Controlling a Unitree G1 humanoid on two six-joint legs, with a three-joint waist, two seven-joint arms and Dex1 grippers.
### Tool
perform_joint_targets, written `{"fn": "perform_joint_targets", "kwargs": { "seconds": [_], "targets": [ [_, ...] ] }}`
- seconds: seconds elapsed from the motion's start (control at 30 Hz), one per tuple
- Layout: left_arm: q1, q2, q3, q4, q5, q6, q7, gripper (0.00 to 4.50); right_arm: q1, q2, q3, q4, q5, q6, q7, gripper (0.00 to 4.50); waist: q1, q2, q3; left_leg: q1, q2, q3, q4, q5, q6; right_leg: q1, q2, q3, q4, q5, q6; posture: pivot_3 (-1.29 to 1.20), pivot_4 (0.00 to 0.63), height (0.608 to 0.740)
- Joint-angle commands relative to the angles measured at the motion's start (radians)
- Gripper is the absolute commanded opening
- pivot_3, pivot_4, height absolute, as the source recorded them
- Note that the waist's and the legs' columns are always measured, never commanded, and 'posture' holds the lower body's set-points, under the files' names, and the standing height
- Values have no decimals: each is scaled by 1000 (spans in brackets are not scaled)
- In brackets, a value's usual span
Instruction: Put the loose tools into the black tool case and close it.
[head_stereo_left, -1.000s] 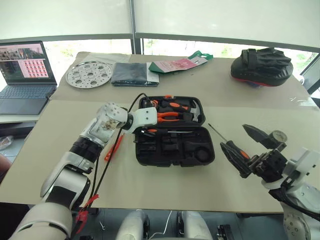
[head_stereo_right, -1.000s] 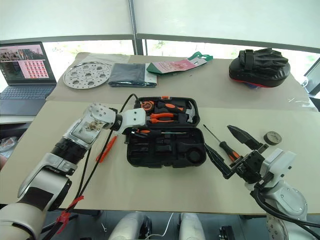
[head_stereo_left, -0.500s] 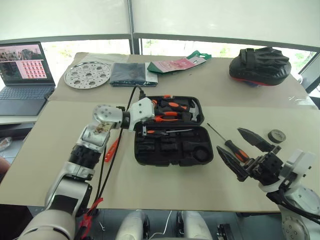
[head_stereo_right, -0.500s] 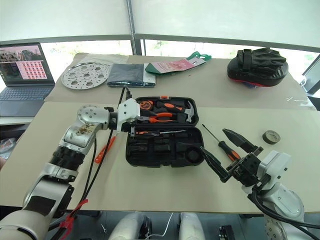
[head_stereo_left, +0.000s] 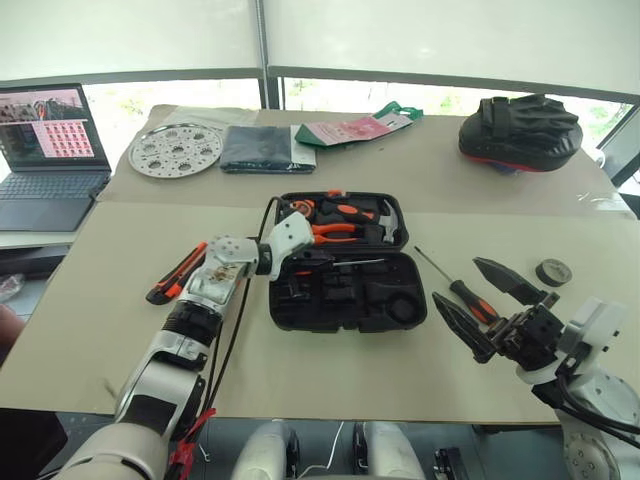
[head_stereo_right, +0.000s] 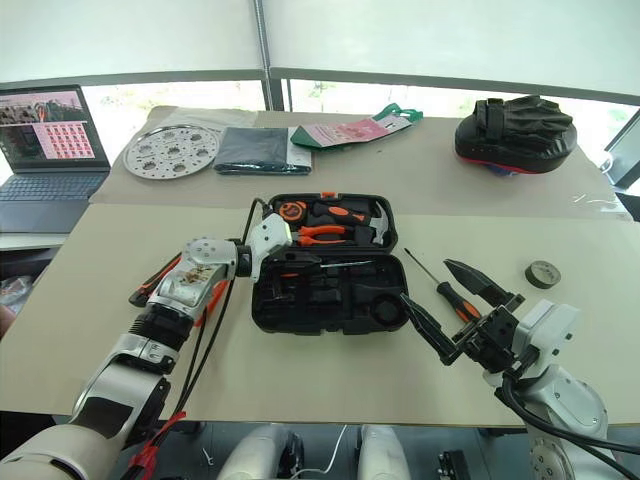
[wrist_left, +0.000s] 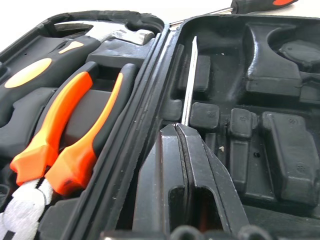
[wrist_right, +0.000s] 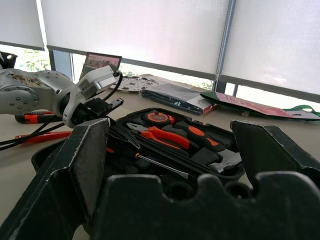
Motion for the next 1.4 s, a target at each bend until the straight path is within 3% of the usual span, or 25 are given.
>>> {"fn": "perform_joint_targets", "kwargs": {
  "seconds": [0.03, 0.13, 0.27, 0.37, 0.43, 0.57, 0.7, 0.9, 1.1, 1.23, 1.4],
  "targets": [
    [7, -8, -45, 32, 51, 90, 22, 58, 7, 3, -25, -38, 7, -3, -10, 4500, 0, 0, 0, 1, 0, 0, 0, 0, 0, 0, 0, 0, 0, 0, 0, 0, 150, 740],
    [11, -19, -54, 34, 51, 144, 24, 58, 11, 3, -26, -37, 3, -2, -16, 4500, 0, 1, -1, 2, 0, 0, 0, -1, 1, 2, 0, 0, 0, 0, 0, 0, 150, 740],
    [26, -35, 14, 1, -13, 72, 33, 58, 25, 1, -49, -35, -10, 13, -54, 4500, 2, 1, -2, 3, 0, 0, 0, -1, 2, 3, -1, 0, 1, 0, 0, 0, 150, 740],
    [65, -24, 109, -82, -118, -13, -13, 729, 62, -5, -99, -41, -33, 14, -87, 4500, -1, 1, -2, 2, 0, 0, 0, -1, 1, 1, -2, 1, 1, 0, 0, 0, 150, 740],
    [112, 18, 178, -142, -171, -103, -41, 1476, 106, -15, -153, -42, -76, 33, -125, 4500, -2, 1, -2, 1, 0, 0, -1, 1, -1, -1, -2, 1, 1, 0, 0, 0, 150, 740],
    [288, 209, 363, -365, -446, -15, -295, 2850, 299, -48, -342, -54, -21, 49, -39, 4500, -11, 2, -1, 0, 3, 1, -4, 3, -7, -4, -3, 4, 1, 0, -1, 0, 150, 740],
    [444, 327, 449, -516, -564, 97, -331, 4387, 418, -19, -409, 35, -53, -26, 52, 4500, -9, 3, -2, 4, 8, 1, -5, 0, -9, 0, -1, 3, -1, -2, -3, 0, 150, 740],
    [686, 370, 524, -670, -629, 143, -327, 4473, 475, 16, -397, 138, -140, -95, 97, 4500, 2, 7, -3, 4, 6, 2, -4, -5, -1, 0, -3, 5, -3, -2, -2, 0, 150, 740],
    [751, 365, 551, -680, -638, 129, -307, 4473, 296, -155, -354, 97, -94, 195, 2, 4500, -10, 8, -3, 5, 9, 5, -4, -4, -4, -1, -3, 8, -2, 0, -5, 0, 150, 740],
    [762, 341, 553, -713, -646, 114, -294, 4473, -20, -399, -164, 188, -83, 471, 37, 4500, -17, 9, -3, 7, 10, 8, -4, -4, -4, -1, 2, 9, -1, 1, -8, 0, 150, 740],
    [785, 321, 544, -762, -644, 112, -265, 4473, -369, -466, 114, 429, -225, 552, 80, 4500, -2, 8, -2, 4, 11, 7, -4, -3, -5, -4, 9, 6, -2, 1, -8, 0, 150, 740]
  ]
}}
